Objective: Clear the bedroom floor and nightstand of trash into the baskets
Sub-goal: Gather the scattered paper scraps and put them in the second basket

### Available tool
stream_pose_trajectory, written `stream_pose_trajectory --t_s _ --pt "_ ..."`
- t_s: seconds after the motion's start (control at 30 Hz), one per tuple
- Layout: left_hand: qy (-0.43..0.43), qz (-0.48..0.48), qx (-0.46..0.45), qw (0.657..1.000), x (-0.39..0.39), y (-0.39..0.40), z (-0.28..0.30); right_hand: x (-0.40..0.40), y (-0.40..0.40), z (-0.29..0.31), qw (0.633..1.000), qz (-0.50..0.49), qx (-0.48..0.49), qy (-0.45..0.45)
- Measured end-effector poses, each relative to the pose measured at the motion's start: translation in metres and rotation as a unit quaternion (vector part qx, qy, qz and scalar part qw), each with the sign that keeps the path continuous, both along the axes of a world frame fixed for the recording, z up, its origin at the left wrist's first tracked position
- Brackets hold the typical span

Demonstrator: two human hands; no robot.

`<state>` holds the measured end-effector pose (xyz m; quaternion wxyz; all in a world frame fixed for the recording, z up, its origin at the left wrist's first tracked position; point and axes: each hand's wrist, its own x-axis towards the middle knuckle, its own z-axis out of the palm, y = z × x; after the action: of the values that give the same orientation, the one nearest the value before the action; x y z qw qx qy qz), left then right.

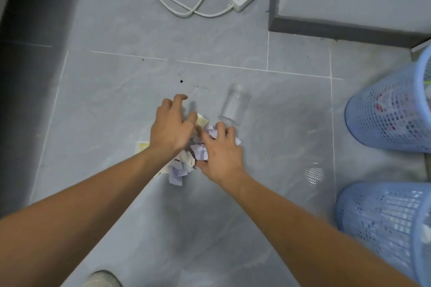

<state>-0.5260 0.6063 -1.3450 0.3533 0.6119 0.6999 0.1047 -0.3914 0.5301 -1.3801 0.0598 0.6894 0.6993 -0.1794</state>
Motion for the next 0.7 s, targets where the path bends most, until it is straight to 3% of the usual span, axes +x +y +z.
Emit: stream_pose_trajectory --t_s 0.13,0.3,0.53,0.7 --pt "0.037 -0.103 0.032 0.993 0.049 0.028 0.004 0.005 -0.011 -0.008 0.999 0.032 0.04 0.017" --pt "0.093 -0.215 0.002 0.972 0.114 0.051 -0.018 0.032 -0.027 -0.019 0.991 0.054 0.1 0.064" --pt "0.062 -0.179 0.005 0.982 0.12 0.024 -0.004 0.075 -0.08 0.015 0.994 -0.03 0.047 0.09" --pt "-0.018 -0.14 0.019 0.99 0.151 -0.013 0.082 0.095 -0.124 0.107 0.983 -0.111 -0.013 0.149"
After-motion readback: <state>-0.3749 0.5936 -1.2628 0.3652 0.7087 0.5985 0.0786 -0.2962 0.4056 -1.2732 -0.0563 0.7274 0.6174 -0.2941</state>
